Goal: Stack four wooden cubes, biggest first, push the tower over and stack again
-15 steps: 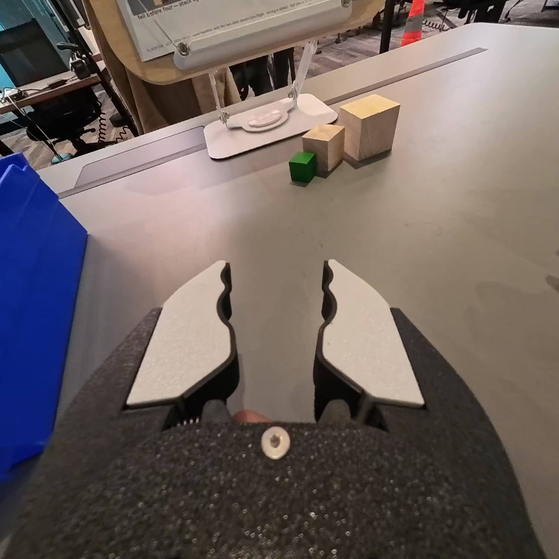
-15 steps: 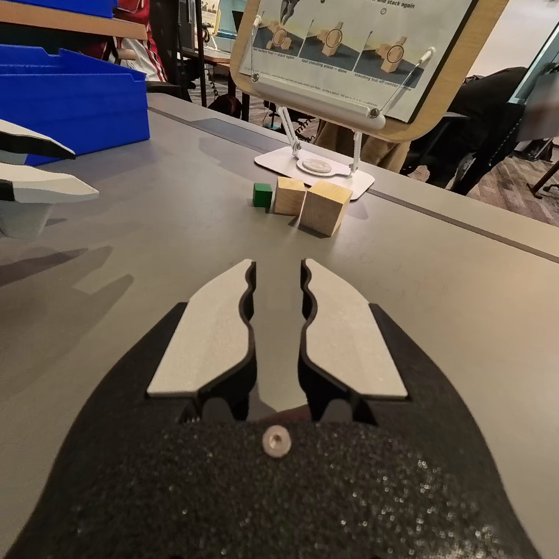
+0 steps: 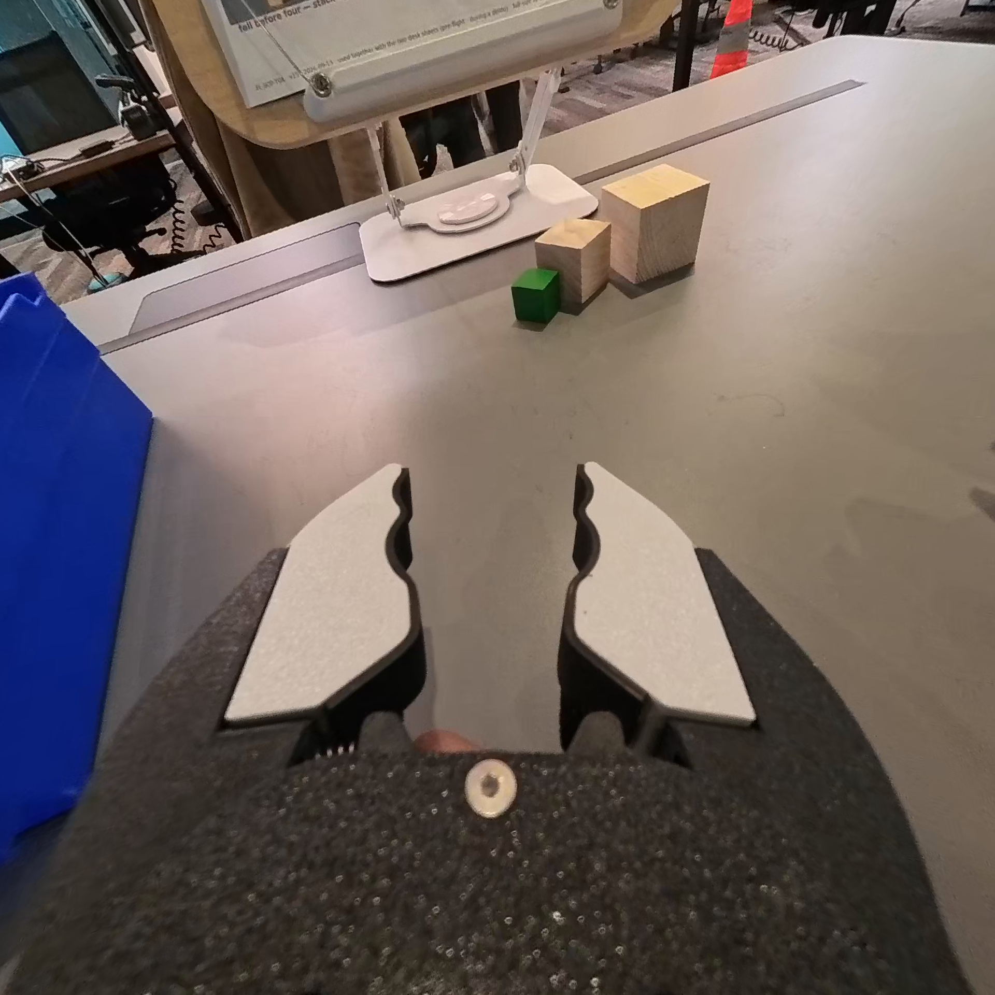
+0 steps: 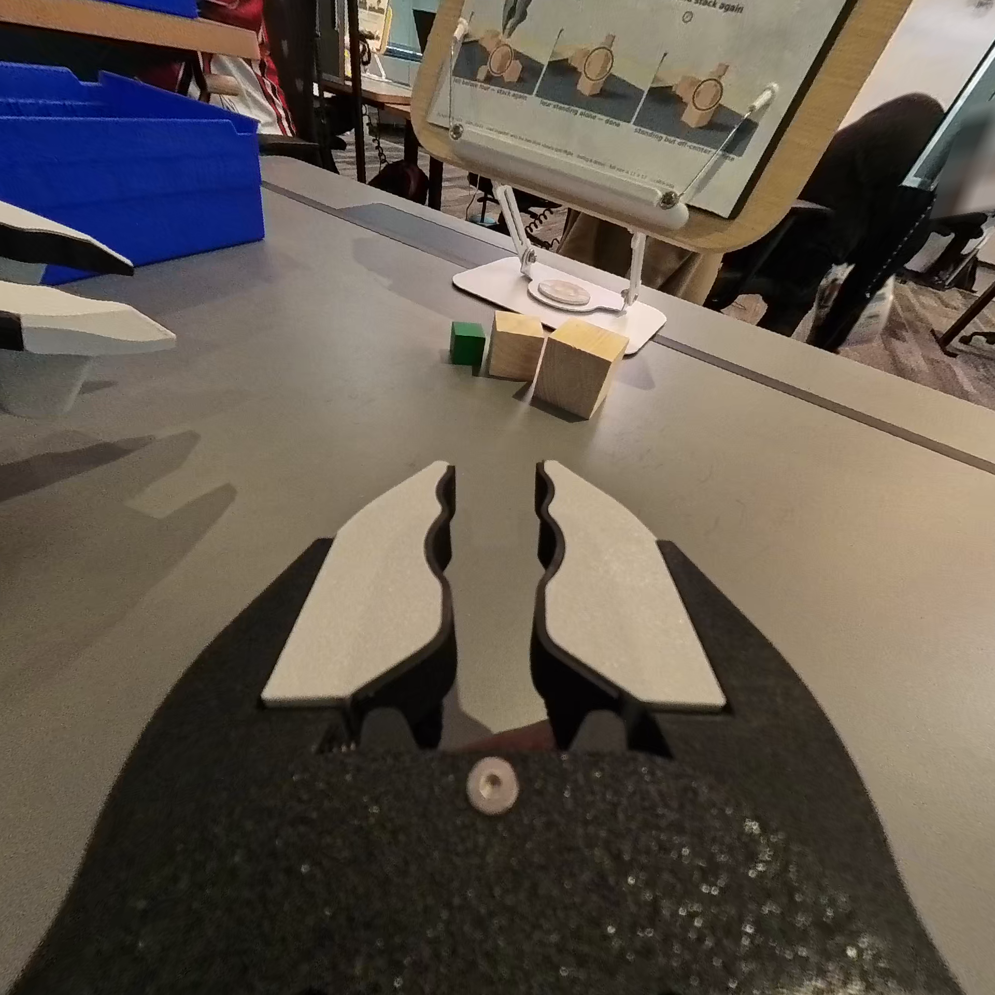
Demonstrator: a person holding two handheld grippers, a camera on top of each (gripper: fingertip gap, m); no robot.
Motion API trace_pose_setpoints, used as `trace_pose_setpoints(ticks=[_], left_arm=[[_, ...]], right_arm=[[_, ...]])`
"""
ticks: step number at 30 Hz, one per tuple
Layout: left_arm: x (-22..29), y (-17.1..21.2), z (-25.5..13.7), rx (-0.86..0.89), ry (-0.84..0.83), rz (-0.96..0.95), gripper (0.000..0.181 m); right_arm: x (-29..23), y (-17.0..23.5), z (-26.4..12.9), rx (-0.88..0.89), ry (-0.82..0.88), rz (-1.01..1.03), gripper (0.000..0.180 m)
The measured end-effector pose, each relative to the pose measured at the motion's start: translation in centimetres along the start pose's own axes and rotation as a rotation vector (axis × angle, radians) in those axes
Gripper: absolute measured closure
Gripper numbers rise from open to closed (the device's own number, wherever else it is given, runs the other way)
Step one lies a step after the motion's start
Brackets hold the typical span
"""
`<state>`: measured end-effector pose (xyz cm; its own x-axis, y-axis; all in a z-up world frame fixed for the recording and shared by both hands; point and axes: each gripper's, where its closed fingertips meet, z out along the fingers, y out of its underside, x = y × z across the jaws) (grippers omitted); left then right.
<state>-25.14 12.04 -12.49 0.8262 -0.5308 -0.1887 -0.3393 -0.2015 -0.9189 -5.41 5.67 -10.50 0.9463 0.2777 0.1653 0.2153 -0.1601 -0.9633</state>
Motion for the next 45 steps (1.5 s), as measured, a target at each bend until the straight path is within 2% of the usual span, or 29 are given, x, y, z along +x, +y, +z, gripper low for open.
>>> trace_pose_setpoints(ticks=[7,10,13,16,18,20,24,28,29,31,34,36,38,42,45], left_arm=[[0.1,0.1,0.1,-0.007,0.004,0.009,0.123],[0.1,0.1,0.1,-0.01,0.005,0.009,0.123],[0.2,0.1,0.1,-0.011,0.008,0.01,0.123],[0.4,0.3,0.3,-0.03,0.017,0.024,0.123],[0.6,0.4,0.4,-0.035,0.024,0.033,0.123],[0.7,0.4,0.4,-0.031,0.03,0.04,0.123],[1.1,0.3,0.3,-0.026,0.05,0.049,0.123],[1.4,0.1,0.1,-0.009,0.071,0.056,0.123],[1.4,0.1,0.1,-0.007,0.075,0.058,0.123],[1.6,0.1,0.1,-0.009,0.083,0.061,0.123],[1.6,0.2,0.1,-0.01,0.095,0.049,0.123],[1.4,0.1,0.0,-0.008,0.101,0.026,0.123],[1.2,0.1,0.1,-0.011,0.104,-0.002,0.124],[0.6,0.3,0.3,-0.025,0.098,-0.045,0.124],[0.4,0.3,0.4,-0.029,0.096,-0.064,0.125]], right_arm=[[0.0,0.0,0.0,-0.001,-0.004,0.003,0.152],[-0.4,-0.2,1.1,-0.04,-0.095,-0.019,0.143],[0.7,-1.7,4.4,-0.136,-0.211,-0.244,0.137],[2.8,-3.2,9.5,-0.244,-0.323,-0.509,0.134],[4.2,-3.0,12.7,-0.397,-0.417,-0.595,0.123],[5.0,-2.9,15.3,-0.502,-0.486,-0.687,0.121],[6.4,-0.4,18.6,-0.743,-0.587,-0.789,0.116],[7.0,2.0,21.0,-0.839,-0.637,-0.755,0.114],[6.7,2.6,21.0,-0.857,-0.676,-0.74,0.12],[6.5,2.4,21.3,-0.842,-0.677,-0.717,0.12],[5.3,-0.4,20.3,-0.765,-0.649,-0.707,0.12],[2.5,-2.9,18.0,-0.712,-0.679,-0.669,0.12],[-0.3,-4.1,15.3,-0.701,-0.691,-0.729,0.12],[-6.1,-3.4,11.0,-0.734,-0.752,-0.778,0.12],[-7.8,-1.4,10.3,-0.792,-0.707,-0.808,0.12]])
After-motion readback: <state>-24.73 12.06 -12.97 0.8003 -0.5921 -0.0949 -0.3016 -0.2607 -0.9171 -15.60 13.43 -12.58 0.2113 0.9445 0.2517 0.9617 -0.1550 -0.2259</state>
